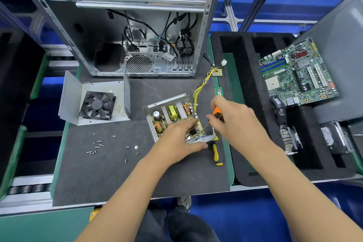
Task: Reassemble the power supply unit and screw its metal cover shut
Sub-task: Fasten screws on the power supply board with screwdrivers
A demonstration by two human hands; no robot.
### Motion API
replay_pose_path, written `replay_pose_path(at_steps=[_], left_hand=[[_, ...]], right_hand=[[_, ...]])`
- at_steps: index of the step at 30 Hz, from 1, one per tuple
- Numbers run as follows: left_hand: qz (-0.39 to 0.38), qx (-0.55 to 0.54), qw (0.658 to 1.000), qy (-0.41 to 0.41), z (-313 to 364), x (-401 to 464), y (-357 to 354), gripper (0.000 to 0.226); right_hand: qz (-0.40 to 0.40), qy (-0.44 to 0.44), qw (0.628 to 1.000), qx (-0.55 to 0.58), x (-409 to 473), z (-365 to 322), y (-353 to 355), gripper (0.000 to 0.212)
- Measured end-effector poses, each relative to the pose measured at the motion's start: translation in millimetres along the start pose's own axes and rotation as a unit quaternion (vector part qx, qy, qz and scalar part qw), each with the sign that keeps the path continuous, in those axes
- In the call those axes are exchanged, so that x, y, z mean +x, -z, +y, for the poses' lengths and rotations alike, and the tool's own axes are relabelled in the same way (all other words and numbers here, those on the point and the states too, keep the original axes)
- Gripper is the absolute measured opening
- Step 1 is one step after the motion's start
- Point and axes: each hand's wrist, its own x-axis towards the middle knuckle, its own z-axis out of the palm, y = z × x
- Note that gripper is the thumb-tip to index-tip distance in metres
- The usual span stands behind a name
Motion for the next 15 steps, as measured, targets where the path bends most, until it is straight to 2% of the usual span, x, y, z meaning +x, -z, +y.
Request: replay_pose_path(at_steps=[6, 15], left_hand=[[-0.007, -0.011, 1.000, 0.008, -1, 0, 0, 0.088], [-0.011, -0.010, 1.000, 0.009, -2, 2, -1, 0.088]], right_hand=[[-0.073, 0.019, 0.996, -0.053, 8, -6, 8, 0.021], [-0.081, 0.016, 0.993, -0.084, 6, -14, 9, 0.021]])
